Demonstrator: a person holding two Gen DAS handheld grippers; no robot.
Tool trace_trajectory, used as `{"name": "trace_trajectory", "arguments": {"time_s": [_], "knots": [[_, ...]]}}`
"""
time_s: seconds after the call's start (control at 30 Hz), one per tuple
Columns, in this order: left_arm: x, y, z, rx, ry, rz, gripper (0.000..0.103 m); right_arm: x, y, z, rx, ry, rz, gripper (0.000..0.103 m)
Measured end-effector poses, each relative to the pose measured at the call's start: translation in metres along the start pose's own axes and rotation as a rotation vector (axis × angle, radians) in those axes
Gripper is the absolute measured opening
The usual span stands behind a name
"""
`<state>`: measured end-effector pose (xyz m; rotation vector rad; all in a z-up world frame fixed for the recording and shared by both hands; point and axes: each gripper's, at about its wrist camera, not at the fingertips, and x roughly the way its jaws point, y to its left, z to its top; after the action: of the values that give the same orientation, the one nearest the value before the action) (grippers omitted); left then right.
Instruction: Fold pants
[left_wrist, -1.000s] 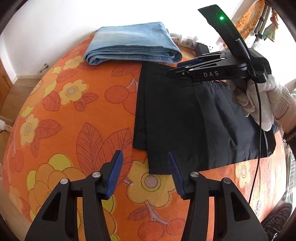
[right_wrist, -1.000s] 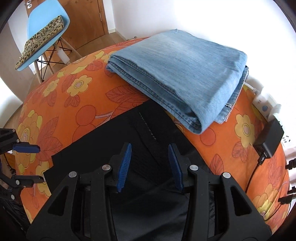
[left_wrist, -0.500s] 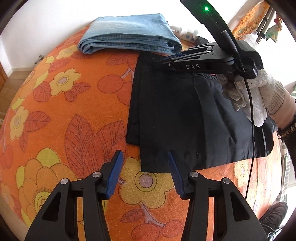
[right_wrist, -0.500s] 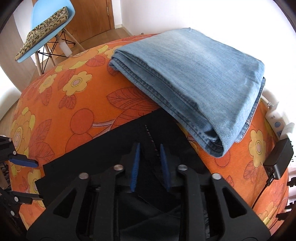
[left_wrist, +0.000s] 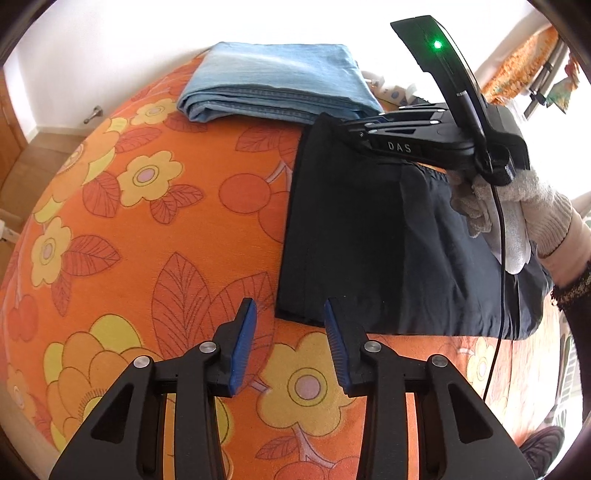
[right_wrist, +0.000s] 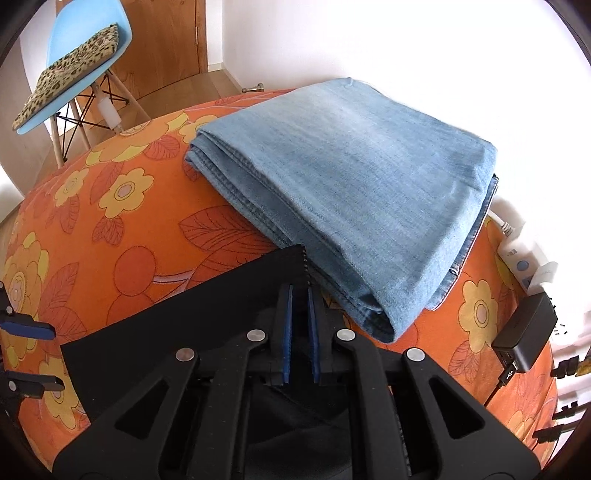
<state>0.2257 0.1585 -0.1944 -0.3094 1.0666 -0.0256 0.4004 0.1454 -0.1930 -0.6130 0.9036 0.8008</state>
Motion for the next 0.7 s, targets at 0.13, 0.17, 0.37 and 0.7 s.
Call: {"name": "trace_trajectory", "arguments": {"time_s": [0.13, 0.17, 0.37, 0.7], "knots": [[0.0, 0.007, 0.009, -0.028, -0.007, -0.019, 0.036, 0.006, 0.0, -0.001, -0.001, 0.007, -0.017, 0.008], [-0.002, 0.008, 0.01, -0.036, -0.012, -0.025, 0.036, 0.006, 0.001, -0.001, -0.002, 0.009, -0.03, 0.01], [-0.008, 0.017, 0.016, -0.079, -0.034, -0.046, 0.036, -0.021, -0.001, -0.004, 0.042, -0.036, -0.041, 0.027], [0.004, 0.04, 0.018, -0.173, 0.034, -0.087, 0.036, -0.087, 0.067, -0.068, -0.001, -0.057, 0.134, 0.027]]}}
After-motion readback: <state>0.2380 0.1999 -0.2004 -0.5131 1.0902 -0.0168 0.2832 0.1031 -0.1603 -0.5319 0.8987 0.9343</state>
